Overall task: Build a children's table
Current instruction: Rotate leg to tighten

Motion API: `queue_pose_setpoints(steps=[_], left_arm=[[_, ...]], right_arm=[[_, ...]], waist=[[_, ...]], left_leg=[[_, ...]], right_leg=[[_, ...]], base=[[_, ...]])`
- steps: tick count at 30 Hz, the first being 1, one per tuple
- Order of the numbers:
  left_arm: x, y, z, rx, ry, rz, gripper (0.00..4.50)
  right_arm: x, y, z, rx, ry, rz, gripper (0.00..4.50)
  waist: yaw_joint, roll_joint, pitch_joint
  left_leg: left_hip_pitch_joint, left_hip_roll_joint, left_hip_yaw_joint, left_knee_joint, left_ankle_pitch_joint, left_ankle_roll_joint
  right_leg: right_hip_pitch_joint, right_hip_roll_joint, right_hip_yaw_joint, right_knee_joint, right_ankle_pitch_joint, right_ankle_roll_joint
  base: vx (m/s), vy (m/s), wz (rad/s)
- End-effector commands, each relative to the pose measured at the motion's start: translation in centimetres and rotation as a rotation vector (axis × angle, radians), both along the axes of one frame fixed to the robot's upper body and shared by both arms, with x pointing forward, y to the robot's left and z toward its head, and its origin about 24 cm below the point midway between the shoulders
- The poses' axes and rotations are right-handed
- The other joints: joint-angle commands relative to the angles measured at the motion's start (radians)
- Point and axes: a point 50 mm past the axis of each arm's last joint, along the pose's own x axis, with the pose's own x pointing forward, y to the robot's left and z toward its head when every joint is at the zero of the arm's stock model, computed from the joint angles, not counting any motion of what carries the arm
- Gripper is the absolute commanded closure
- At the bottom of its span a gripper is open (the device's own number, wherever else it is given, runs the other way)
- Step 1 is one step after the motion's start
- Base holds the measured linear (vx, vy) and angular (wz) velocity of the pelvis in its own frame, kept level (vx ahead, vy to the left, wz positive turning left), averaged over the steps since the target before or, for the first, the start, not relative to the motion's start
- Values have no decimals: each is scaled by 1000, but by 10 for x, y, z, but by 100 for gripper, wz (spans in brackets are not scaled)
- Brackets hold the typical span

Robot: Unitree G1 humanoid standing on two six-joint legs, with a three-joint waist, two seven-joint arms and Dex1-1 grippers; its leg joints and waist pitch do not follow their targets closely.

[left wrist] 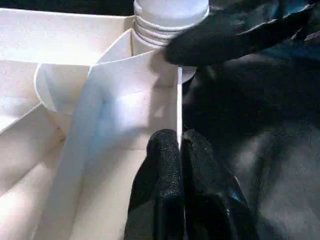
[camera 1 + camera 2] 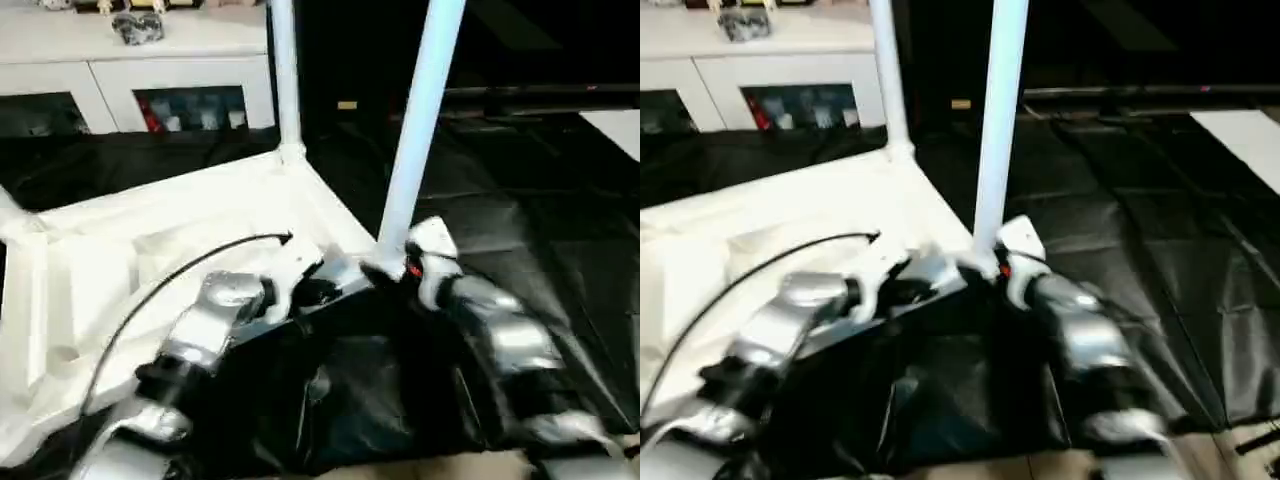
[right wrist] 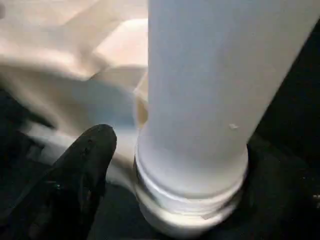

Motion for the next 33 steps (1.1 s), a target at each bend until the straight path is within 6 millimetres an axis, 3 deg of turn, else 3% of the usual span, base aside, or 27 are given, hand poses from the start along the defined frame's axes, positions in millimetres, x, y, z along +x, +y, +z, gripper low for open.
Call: queue_pose_setpoints(steps=[1,4,5,7,14,17,18,22,25,29,30,33], left_arm=[[-3,-20,12,-68,-51,-102,450],[-5,-12,12,-52,-37,-137,450],[-6,-8,12,-48,-27,-163,450],[-8,-1,12,-31,-14,-195,450],[-11,10,14,-7,9,-236,450],[-11,11,14,-8,9,-236,450],[-11,12,14,-8,12,-240,450],[-12,11,13,-8,12,-232,450],[-5,2,10,-3,-15,-147,450],[9,-18,10,-11,-59,-2,450],[10,-21,10,-11,-67,18,450],[15,-34,11,3,-87,76,450]], right_arm=[[-15,37,-4,47,47,246,41],[-21,26,-2,8,52,332,41],[-24,22,-1,-10,59,377,68],[-27,16,1,-29,70,428,77],[-31,15,4,-45,86,488,118],[-31,16,4,-41,89,495,148],[-33,17,4,-35,95,507,153],[-35,18,2,-17,106,503,175],[-30,27,-8,29,119,345,178],[-17,41,-23,19,102,68,180],[-15,44,-25,18,98,34,180],[-8,53,-29,22,108,-95,180]], waist=[[2,-11,-59],[2,-13,-57],[3,-12,-57],[6,-12,-58],[7,-11,-57],[8,-11,-58],[9,-16,-58],[11,-16,-59],[10,-14,-57],[-5,-16,-47],[-9,-16,-47],[-15,-14,-48]], left_leg=[[23,81,-43,-68,-154,78],[24,83,-43,-70,-181,58],[26,84,-43,-70,-181,56],[24,84,-42,-69,-175,57],[30,87,-43,-71,-193,46],[29,86,-42,-71,-183,46],[27,85,-41,-70,-176,49],[27,85,-41,-69,-168,51],[28,86,-42,-71,-174,45],[36,81,-46,-79,-272,-12],[43,81,-51,-80,-314,-36],[43,82,-56,-87,-345,-55]], right_leg=[[33,-97,48,-73,-102,-240],[34,-96,49,-77,-148,-236],[33,-96,49,-77,-149,-235],[34,-95,49,-72,-133,-240],[28,-97,49,-75,-162,-250],[29,-96,50,-71,-132,-254],[31,-96,49,-71,-123,-254],[31,-97,50,-70,-127,-252],[27,-98,51,-73,-152,-248],[18,-100,52,-91,-309,-222],[14,-103,52,-97,-372,-207],[13,-99,53,-99,-381,-179]], base=[[0,0,0],[0,0,0],[0,0,0],[0,0,0],[0,0,0],[0,0,0],[0,0,0],[0,0,0],[0,0,0],[0,0,0],[0,0,0],[0,0,0]])
